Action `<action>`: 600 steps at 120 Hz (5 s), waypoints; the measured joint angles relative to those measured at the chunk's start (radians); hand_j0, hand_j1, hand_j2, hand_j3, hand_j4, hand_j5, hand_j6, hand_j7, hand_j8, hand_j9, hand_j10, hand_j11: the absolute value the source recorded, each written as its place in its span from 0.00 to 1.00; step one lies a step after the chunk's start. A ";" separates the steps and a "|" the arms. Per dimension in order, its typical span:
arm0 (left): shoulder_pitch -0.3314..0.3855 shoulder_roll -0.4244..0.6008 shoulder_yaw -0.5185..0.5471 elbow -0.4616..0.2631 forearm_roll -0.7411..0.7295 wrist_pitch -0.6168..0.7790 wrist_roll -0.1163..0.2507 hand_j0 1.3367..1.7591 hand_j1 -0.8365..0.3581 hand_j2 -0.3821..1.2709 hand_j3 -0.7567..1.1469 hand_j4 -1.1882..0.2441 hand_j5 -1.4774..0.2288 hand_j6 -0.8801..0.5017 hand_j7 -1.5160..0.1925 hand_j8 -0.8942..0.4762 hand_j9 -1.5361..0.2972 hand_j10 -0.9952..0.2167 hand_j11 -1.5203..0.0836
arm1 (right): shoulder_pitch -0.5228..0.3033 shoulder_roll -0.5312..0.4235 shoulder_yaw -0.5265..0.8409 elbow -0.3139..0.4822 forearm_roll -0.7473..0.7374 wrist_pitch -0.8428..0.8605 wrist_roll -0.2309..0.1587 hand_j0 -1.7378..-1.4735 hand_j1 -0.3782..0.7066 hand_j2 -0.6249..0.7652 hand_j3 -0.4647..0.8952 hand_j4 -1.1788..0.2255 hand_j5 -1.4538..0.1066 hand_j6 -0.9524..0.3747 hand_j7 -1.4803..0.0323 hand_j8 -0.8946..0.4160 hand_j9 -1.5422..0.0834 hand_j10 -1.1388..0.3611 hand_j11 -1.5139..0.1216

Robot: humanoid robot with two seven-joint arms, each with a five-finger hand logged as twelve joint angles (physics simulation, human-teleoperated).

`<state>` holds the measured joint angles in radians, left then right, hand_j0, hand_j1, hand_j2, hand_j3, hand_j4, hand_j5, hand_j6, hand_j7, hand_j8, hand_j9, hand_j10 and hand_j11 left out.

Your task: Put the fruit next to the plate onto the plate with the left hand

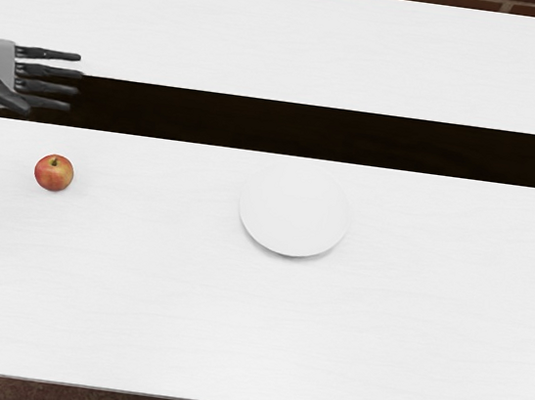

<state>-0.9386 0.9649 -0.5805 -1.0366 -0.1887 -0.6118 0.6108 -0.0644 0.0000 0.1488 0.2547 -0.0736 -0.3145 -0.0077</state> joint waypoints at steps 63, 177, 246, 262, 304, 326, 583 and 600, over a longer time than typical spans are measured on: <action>-0.071 0.043 -0.136 -0.271 0.600 0.000 0.000 0.76 0.93 0.24 0.40 0.79 0.82 0.59 0.84 0.61 0.80 0.77 0.90 | 0.000 0.000 0.001 0.001 0.000 0.000 0.000 0.30 0.03 0.45 0.34 0.84 0.93 0.72 0.98 0.68 0.95 0.76 0.93; 0.010 -0.133 0.151 -0.523 1.515 0.349 0.000 0.76 0.64 0.28 0.40 0.58 0.59 0.37 0.62 0.39 0.58 0.52 0.66 | 0.001 0.000 0.001 0.001 -0.002 0.000 0.000 0.30 0.03 0.45 0.34 0.84 0.93 0.72 0.98 0.68 0.95 0.76 0.93; 0.057 -0.186 0.179 -0.389 1.562 0.386 0.000 0.76 0.53 0.29 0.40 0.50 0.52 0.30 0.54 0.31 0.51 0.44 0.57 | 0.001 0.000 0.001 0.001 -0.002 0.000 0.000 0.30 0.03 0.45 0.34 0.84 0.93 0.72 0.98 0.68 0.95 0.76 0.93; 0.055 -0.215 0.190 -0.362 1.567 0.389 0.000 0.76 0.53 0.29 0.40 0.49 0.52 0.28 0.54 0.23 0.51 0.43 0.57 | 0.001 0.000 0.001 0.001 -0.002 0.000 0.000 0.30 0.03 0.45 0.34 0.84 0.93 0.72 0.98 0.68 0.95 0.76 0.93; 0.055 -0.237 0.229 -0.311 1.581 0.398 0.000 0.73 0.50 0.29 0.40 0.50 0.48 0.29 0.51 0.32 0.46 0.45 0.52 | 0.001 0.000 0.001 0.001 -0.001 0.000 0.000 0.30 0.03 0.45 0.34 0.84 0.93 0.72 0.98 0.68 0.95 0.76 0.93; 0.052 -0.242 0.246 -0.291 1.585 0.401 0.000 0.74 0.48 0.35 0.40 0.45 0.44 0.24 0.47 0.33 0.43 0.38 0.48 | 0.001 0.000 0.001 0.001 -0.002 0.000 0.000 0.30 0.03 0.45 0.34 0.84 0.93 0.72 0.98 0.68 0.95 0.76 0.93; 0.219 -0.414 -0.545 0.040 0.376 0.009 0.000 0.76 0.97 0.24 0.40 0.81 0.84 0.62 0.86 0.63 0.82 0.80 0.92 | 0.001 0.000 0.002 0.001 -0.002 0.000 0.000 0.30 0.03 0.45 0.34 0.84 0.93 0.72 0.98 0.68 0.95 0.76 0.93; 0.256 -0.395 -0.559 0.146 0.372 0.003 0.000 0.76 0.97 0.23 0.40 0.81 0.85 0.62 0.87 0.64 0.82 0.80 0.93 | 0.001 0.000 0.002 0.001 -0.002 0.000 0.000 0.30 0.03 0.45 0.34 0.84 0.93 0.72 0.98 0.68 0.95 0.76 0.93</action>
<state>-0.6823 0.5698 -1.1395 -0.8909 0.1833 -0.6092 0.6109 -0.0629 0.0000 0.1503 0.2558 -0.0753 -0.3145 -0.0077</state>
